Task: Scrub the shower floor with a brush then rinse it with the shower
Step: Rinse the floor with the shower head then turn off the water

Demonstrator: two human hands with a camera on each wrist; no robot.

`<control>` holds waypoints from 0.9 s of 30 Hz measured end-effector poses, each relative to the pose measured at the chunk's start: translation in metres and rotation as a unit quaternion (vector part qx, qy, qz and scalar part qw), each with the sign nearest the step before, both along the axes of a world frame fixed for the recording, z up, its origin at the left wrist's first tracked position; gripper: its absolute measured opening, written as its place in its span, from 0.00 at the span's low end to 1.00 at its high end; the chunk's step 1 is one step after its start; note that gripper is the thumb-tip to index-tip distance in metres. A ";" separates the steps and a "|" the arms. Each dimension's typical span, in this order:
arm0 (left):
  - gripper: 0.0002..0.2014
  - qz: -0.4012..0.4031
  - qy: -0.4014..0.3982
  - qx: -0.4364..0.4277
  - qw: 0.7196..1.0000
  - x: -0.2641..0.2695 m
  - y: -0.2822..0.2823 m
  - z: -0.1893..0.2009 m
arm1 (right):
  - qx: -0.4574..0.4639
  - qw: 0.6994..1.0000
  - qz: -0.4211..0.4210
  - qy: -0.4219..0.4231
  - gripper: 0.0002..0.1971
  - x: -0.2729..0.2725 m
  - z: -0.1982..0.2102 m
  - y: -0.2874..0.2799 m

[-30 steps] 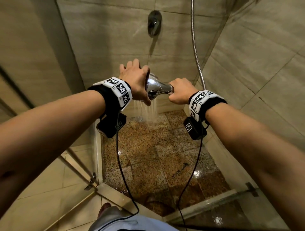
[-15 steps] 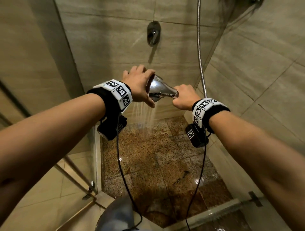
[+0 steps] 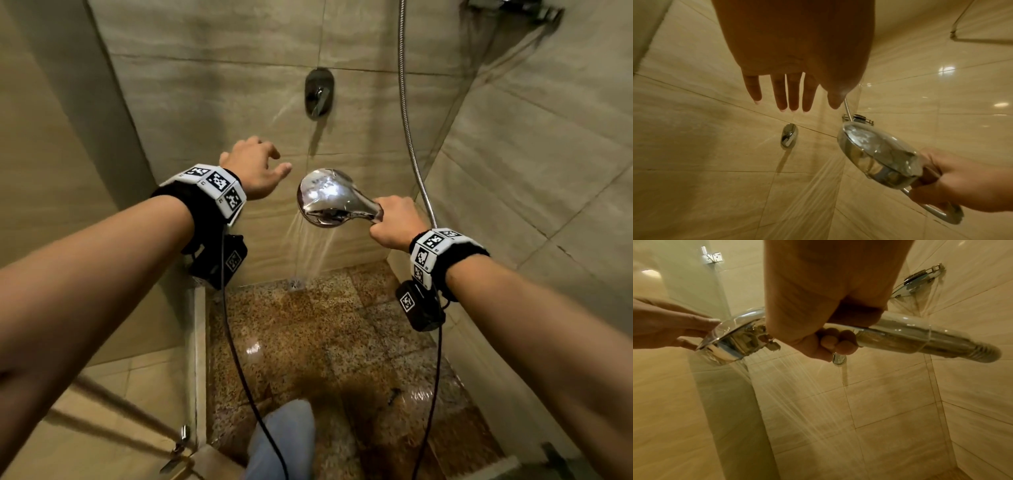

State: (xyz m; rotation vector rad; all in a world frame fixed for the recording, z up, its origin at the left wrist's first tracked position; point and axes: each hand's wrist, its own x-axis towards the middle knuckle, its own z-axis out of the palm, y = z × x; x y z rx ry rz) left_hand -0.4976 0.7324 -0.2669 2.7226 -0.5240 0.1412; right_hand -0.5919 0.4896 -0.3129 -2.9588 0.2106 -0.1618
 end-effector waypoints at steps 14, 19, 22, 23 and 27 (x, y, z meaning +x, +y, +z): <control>0.18 -0.026 0.018 -0.010 0.999 0.257 -0.106 -0.005 | 0.047 0.996 -0.059 0.042 0.10 0.227 -0.016 -0.072; 0.15 -0.051 -0.007 0.012 0.999 0.344 -0.148 0.010 | 0.063 0.993 -0.089 0.034 0.10 0.311 -0.002 -0.094; 0.15 -0.063 -0.002 0.032 0.998 0.385 -0.169 0.011 | 0.090 0.990 -0.105 0.039 0.07 0.348 -0.003 -0.104; 0.15 -0.070 0.005 0.038 0.997 0.400 -0.177 0.008 | 0.093 0.989 -0.110 0.042 0.07 0.360 -0.006 -0.109; 0.12 -0.073 0.061 0.043 0.995 0.435 -0.200 -0.011 | 0.093 0.986 -0.127 0.053 0.11 0.390 -0.021 -0.122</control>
